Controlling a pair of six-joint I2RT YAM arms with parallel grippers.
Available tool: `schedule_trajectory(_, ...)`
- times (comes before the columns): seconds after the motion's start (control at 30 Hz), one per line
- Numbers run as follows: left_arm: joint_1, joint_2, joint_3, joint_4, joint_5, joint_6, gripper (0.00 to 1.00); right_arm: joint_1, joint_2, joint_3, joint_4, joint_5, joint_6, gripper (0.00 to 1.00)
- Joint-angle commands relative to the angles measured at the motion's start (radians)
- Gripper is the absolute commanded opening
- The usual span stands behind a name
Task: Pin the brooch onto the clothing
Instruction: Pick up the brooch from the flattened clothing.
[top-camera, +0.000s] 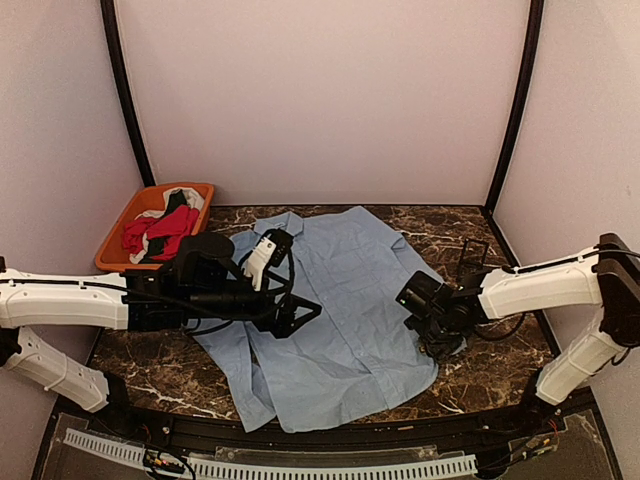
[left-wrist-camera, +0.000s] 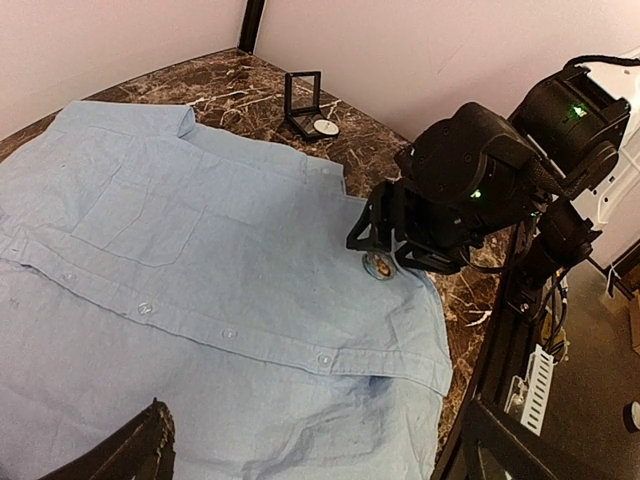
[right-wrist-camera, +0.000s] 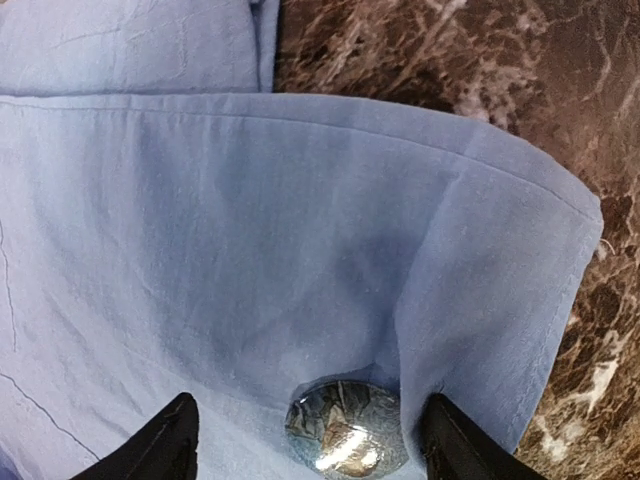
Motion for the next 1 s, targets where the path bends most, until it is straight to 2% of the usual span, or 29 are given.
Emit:
schedule_trajectory(0.0, -0.005, -0.012, -0.023, -0.002, -0.031, 0.014, 1.00, -0.005, 0.030, 0.032, 0.039, -0.065, -0.047, 0.70)
schedule_trajectory(0.17, -0.005, -0.025, -0.026, -0.022, -0.047, 0.024, 1.00, -0.005, 0.013, 0.082, -0.064, -0.093, -0.084, 0.65)
schedule_trajectory(0.3, -0.005, -0.040, -0.029, -0.032, -0.048, 0.031, 1.00, 0.019, -0.076, 0.161, -0.234, -0.003, -0.077, 0.64)
schedule_trajectory(0.4, -0.004, -0.041, -0.030, -0.034, -0.079, 0.033, 1.00, 0.044, -0.130, 0.187, -0.278, 0.049, -0.067, 0.61)
schedule_trajectory(0.67, -0.004, -0.034, -0.024, -0.042, -0.086, 0.026, 1.00, 0.106, -0.053, 0.188, -0.272, 0.089, -0.054, 0.57)
schedule_trajectory(0.8, -0.004, -0.037, -0.024, -0.052, -0.099, 0.027, 1.00, 0.141, -0.059, 0.102, -0.100, 0.115, -0.101, 0.52)
schedule_trajectory(0.97, -0.004, -0.038, -0.032, -0.048, -0.106, 0.017, 1.00, 0.126, -0.060, 0.037, -0.072, 0.077, -0.074, 0.52)
